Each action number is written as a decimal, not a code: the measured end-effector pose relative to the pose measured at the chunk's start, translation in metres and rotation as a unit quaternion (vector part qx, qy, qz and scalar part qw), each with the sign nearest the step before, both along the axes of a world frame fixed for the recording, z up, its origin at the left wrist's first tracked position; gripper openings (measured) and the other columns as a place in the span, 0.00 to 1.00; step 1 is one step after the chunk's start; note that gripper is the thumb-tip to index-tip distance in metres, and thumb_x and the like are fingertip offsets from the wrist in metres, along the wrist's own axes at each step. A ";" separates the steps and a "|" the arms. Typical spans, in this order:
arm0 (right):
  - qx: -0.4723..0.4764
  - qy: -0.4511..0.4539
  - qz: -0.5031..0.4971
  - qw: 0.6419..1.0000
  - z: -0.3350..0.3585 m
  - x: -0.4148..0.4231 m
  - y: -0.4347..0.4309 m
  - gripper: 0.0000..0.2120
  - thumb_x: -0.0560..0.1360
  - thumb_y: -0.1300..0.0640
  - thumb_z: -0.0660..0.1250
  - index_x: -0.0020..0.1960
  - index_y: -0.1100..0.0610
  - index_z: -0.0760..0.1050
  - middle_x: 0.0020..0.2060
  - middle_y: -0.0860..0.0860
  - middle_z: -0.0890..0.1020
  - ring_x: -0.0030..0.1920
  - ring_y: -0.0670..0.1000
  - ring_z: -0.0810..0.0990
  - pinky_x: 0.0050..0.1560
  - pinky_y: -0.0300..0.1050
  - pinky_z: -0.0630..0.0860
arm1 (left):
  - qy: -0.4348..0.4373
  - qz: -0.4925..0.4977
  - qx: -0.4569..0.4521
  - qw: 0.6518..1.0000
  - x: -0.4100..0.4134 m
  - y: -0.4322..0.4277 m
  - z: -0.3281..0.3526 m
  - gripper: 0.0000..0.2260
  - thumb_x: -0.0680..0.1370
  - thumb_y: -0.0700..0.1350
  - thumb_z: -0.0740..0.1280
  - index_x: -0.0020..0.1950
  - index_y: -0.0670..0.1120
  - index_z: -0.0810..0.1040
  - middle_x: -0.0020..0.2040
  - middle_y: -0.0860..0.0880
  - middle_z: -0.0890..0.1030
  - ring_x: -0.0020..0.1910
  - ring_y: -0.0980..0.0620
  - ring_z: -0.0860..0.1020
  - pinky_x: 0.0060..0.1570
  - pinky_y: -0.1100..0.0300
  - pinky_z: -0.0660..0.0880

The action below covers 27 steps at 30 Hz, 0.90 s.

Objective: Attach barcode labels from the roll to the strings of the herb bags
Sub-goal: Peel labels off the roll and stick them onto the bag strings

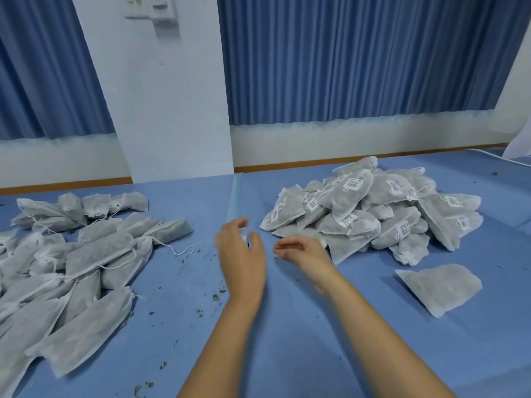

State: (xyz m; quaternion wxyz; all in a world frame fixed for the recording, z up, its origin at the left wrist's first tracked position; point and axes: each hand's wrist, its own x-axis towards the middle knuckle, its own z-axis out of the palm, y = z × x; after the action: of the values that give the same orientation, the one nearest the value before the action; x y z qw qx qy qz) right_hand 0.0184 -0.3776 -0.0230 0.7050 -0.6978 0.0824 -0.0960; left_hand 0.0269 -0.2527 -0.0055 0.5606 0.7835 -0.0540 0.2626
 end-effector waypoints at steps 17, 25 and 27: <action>-0.081 -0.018 0.108 0.991 -0.023 0.020 0.061 0.22 0.71 0.67 0.71 0.61 0.54 0.70 0.51 0.51 0.83 0.48 0.44 0.82 0.50 0.39 0.77 | 0.135 -0.052 -0.128 0.981 0.025 0.066 -0.007 0.07 0.77 0.41 0.69 0.39 0.46 0.77 0.38 0.48 0.81 0.35 0.55 0.76 0.36 0.69 0.72; -0.064 -0.005 0.142 0.988 -0.023 0.012 0.055 0.28 0.68 0.69 0.74 0.64 0.55 0.69 0.47 0.54 0.83 0.46 0.50 0.82 0.54 0.47 0.79 | 0.161 -0.074 -0.124 0.976 0.045 0.067 0.003 0.06 0.79 0.45 0.68 0.41 0.47 0.79 0.43 0.47 0.83 0.44 0.48 0.80 0.52 0.50 0.76; -0.034 -0.012 0.120 0.992 -0.021 0.013 0.057 0.24 0.69 0.69 0.73 0.62 0.55 0.71 0.46 0.55 0.84 0.45 0.50 0.83 0.51 0.43 0.79 | 0.196 -0.096 -0.076 0.973 0.050 0.064 0.000 0.12 0.81 0.49 0.65 0.42 0.44 0.79 0.41 0.46 0.82 0.43 0.48 0.79 0.51 0.50 0.76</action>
State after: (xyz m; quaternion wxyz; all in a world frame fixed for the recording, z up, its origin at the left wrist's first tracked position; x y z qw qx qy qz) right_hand 0.0310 -0.3207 -0.0444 0.6880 -0.7252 -0.0132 -0.0219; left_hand 0.0766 -0.1882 -0.0059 0.6406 0.7661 0.0017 0.0523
